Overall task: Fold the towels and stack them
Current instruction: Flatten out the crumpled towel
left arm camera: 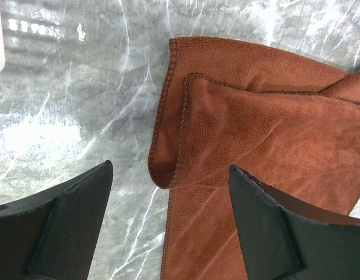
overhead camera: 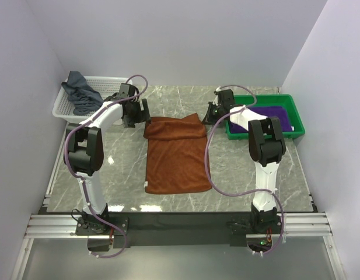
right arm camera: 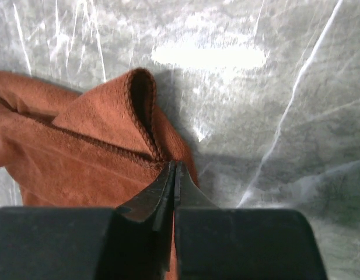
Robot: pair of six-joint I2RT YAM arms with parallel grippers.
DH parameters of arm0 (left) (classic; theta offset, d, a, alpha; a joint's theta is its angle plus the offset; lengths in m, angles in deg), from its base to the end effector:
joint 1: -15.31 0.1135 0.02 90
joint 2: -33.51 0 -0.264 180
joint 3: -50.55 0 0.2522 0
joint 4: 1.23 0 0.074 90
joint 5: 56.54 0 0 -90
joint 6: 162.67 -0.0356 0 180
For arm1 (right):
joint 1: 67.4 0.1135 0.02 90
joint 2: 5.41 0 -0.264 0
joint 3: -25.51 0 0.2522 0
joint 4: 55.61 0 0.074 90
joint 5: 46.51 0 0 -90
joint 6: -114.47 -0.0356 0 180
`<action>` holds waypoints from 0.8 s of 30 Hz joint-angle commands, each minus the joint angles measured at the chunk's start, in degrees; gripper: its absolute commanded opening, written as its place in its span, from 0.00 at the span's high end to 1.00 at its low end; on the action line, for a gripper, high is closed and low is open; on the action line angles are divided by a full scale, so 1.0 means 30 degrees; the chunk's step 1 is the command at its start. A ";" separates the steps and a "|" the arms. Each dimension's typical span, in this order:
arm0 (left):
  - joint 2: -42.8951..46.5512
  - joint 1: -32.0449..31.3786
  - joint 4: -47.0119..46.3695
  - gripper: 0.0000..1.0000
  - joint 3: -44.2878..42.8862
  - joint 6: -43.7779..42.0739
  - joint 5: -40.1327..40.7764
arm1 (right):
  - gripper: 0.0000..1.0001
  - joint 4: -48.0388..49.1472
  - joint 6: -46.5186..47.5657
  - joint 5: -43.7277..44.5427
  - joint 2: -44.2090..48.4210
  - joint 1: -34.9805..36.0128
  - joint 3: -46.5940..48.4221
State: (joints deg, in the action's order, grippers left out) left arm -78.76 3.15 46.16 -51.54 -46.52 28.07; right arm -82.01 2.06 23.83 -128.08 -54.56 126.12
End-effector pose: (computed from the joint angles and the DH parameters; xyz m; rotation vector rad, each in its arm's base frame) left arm 0.4167 -0.0932 0.2209 -0.2827 2.5982 -0.3656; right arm 0.4532 0.1156 0.1605 0.0442 2.4693 0.6900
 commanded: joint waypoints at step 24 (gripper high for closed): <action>-0.1161 0.0041 -0.0251 0.33 -0.0204 0.0335 -0.2332 | 1.00 0.0142 0.7296 -0.1179 0.4944 0.4213 -0.4221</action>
State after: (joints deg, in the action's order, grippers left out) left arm -81.86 3.15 46.24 -51.52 -46.00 23.72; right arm -82.34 19.91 22.43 -115.67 -43.85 115.28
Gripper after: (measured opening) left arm 0.678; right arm 0.010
